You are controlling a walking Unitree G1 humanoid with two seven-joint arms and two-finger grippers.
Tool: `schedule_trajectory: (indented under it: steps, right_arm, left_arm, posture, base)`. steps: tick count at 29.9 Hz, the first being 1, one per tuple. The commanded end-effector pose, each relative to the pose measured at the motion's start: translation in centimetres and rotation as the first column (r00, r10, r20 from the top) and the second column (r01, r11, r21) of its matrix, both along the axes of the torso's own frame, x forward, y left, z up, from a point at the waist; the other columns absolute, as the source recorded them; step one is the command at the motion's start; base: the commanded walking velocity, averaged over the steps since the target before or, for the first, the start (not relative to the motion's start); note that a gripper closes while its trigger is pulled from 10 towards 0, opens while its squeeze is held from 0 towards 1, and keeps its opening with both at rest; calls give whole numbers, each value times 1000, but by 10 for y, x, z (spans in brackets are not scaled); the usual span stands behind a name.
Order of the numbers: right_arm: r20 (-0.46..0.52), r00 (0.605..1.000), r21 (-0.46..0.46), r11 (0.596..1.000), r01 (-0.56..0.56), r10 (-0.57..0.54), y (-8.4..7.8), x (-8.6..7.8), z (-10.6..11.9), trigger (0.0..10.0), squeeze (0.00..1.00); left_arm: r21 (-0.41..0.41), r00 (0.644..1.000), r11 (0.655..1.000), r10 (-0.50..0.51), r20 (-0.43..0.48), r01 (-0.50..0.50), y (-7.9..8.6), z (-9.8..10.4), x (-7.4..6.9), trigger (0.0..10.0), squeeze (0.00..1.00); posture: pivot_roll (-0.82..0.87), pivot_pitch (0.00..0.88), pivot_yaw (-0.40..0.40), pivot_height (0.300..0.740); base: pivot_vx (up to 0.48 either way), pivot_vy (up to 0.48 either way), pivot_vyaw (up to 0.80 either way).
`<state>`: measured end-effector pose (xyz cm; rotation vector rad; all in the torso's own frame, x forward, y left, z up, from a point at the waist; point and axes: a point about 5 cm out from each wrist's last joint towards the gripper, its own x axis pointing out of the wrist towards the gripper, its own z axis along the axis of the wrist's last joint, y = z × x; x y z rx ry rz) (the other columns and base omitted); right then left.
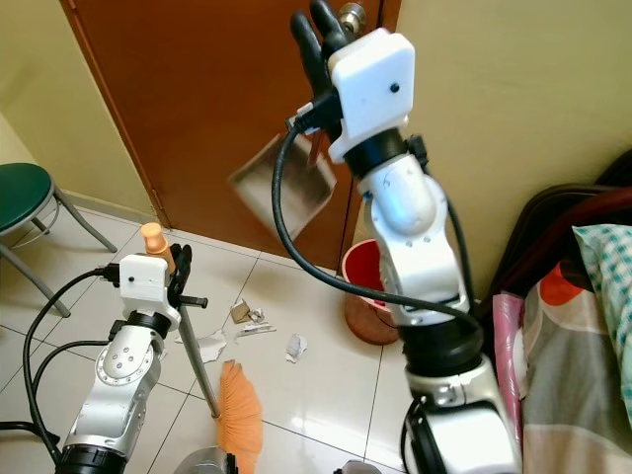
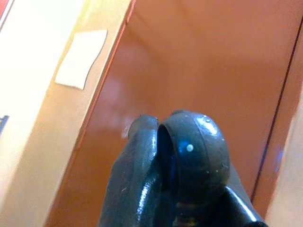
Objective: Sweep floor
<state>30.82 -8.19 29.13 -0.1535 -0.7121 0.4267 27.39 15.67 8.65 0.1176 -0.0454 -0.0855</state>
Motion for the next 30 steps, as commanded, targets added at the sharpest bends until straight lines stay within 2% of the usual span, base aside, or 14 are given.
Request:
schedule_trajectory:
  steps: [1,2,3,5,7,11,15,16,17,21,23,24,26,30]
  right_arm:
    - [-74,997,17,1000,26,-25,-4,4,-17,10000,0]
    - [-93,995,19,999,31,-29,-4,4,-23,10000,0]
    - [-171,984,25,998,57,-52,-6,5,-45,10000,0]
    - [-246,967,25,997,75,-66,-8,4,-68,10000,0]
    - [-290,954,22,996,90,-80,-10,4,-82,10000,0]
    - [-294,949,-59,993,104,-117,-10,0,-98,10000,0]
    - [-358,923,-103,988,112,-142,-12,-5,-123,10000,0]
    - [-402,900,-140,983,119,-167,-17,-8,-140,10000,0]
    - [-402,900,-140,983,119,-167,-17,-8,-140,10000,0]
    - [-567,783,-118,965,232,-258,-46,-12,-176,10000,0]
    - [-639,708,-86,943,322,-300,-63,-15,-187,10000,0]
    - [-690,646,-62,917,395,-325,-77,-18,-196,10000,0]
    - [-727,598,-54,895,442,-339,-86,-21,-203,10000,0]
    - [-781,536,-31,877,479,-320,-93,-25,-214,10000,0]
  left_arm:
    - [34,1000,999,-3,7,3,4,2,1,10000,0]
    - [36,1000,999,-2,7,1,4,2,1,10000,0]
    - [47,1000,999,7,9,-7,7,2,-1,10000,0]
    - [54,1000,998,21,5,-21,10,0,-5,10000,0]
    - [56,999,998,33,-2,-33,12,-3,-9,10000,0]
    - [52,999,998,38,-8,-37,11,-5,-14,10000,0]
    - [49,999,998,36,-18,-35,8,-7,-18,10000,0]
    - [45,999,999,31,-19,-30,6,-7,-18,10000,0]
    - [45,999,999,31,-19,-30,6,-7,-18,10000,0]
    - [40,1000,999,27,-13,-26,-1,-5,-17,10000,0]
    - [34,999,999,35,-19,-34,0,-6,-18,10000,0]
    - [41,999,999,25,-27,-24,-2,-7,-19,10000,0]
    - [78,1000,997,-4,-17,5,-4,-4,-18,10000,0]
    - [147,1000,989,-25,17,23,-3,6,-12,10000,0]
  posture:
    - [61,0,-17,740]
    - [61,0,-17,740]
    - [61,0,-17,740]
    - [83,0,-33,740]
    - [94,0,-45,740]
    - [100,6,-51,740]
    - [81,20,-61,740]
    - [68,24,-64,740]
    - [68,24,-64,740]
    - [-1,39,-76,740]
    - [-12,46,-71,740]
    - [-24,49,-71,740]
    - [-20,52,-81,740]
    - [-17,54,-71,740]
  base:
    - [0,0,0]
    - [0,0,0]
    - [0,0,0]
    - [0,0,0]
    - [0,0,0]
    - [0,0,0]
    - [0,0,0]
    - [0,0,0]
    - [0,0,0]
    - [0,0,0]
    - [0,0,0]
    - [0,0,0]
    - [0,0,0]
    - [0,0,0]
